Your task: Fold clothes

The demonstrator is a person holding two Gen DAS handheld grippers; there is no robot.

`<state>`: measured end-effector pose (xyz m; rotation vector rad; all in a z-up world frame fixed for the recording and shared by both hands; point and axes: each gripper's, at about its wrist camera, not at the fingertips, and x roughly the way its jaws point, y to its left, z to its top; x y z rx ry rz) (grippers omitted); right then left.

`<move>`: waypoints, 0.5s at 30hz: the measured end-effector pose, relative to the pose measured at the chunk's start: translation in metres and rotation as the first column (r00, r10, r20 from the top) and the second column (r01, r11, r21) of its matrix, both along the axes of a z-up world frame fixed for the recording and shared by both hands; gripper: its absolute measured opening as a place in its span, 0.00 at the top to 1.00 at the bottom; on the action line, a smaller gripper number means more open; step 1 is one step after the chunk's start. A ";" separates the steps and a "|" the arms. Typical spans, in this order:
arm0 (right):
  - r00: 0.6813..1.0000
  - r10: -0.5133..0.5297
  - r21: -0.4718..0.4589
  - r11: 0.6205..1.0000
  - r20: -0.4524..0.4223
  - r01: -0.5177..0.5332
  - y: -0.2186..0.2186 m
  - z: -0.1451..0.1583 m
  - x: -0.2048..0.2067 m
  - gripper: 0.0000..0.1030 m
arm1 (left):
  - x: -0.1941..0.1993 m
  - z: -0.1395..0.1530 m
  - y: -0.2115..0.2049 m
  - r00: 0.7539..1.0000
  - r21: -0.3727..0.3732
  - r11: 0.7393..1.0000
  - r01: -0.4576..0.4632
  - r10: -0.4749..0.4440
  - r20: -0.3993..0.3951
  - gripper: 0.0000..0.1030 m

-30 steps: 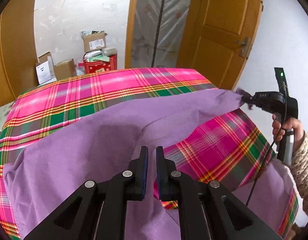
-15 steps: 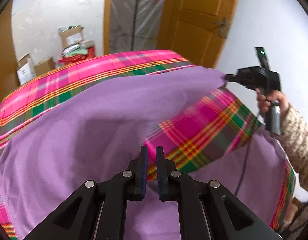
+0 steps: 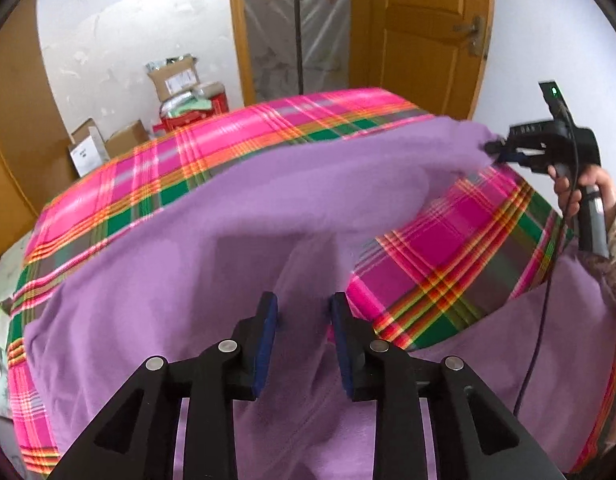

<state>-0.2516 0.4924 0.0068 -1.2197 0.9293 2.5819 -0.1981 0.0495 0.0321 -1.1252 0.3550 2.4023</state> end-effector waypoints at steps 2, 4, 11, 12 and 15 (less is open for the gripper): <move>1.000 -0.026 -0.021 0.999 -0.007 0.026 0.004 -0.002 -0.002 0.76 | 0.001 -0.004 0.008 1.000 -0.019 1.000 0.023 -0.023 0.000 0.72; 0.999 -0.043 -0.036 0.998 -0.007 0.043 0.007 -0.002 -0.003 0.97 | 0.000 -0.009 0.016 0.999 -0.031 0.998 0.046 -0.045 0.009 0.74; 0.997 -0.034 -0.020 0.999 -0.067 0.033 0.009 0.024 0.008 0.97 | 0.007 -0.002 0.005 0.994 0.009 0.995 0.097 -0.098 0.041 0.94; 0.997 -0.036 -0.022 0.999 -0.073 0.035 0.010 0.027 0.009 0.97 | 0.008 -0.002 0.003 0.994 0.011 0.995 0.099 -0.100 0.045 0.94; 0.996 -0.047 -0.003 0.999 -0.081 0.047 0.010 0.039 0.008 0.97 | 0.012 0.000 0.000 0.992 0.007 0.993 0.114 -0.115 0.046 0.94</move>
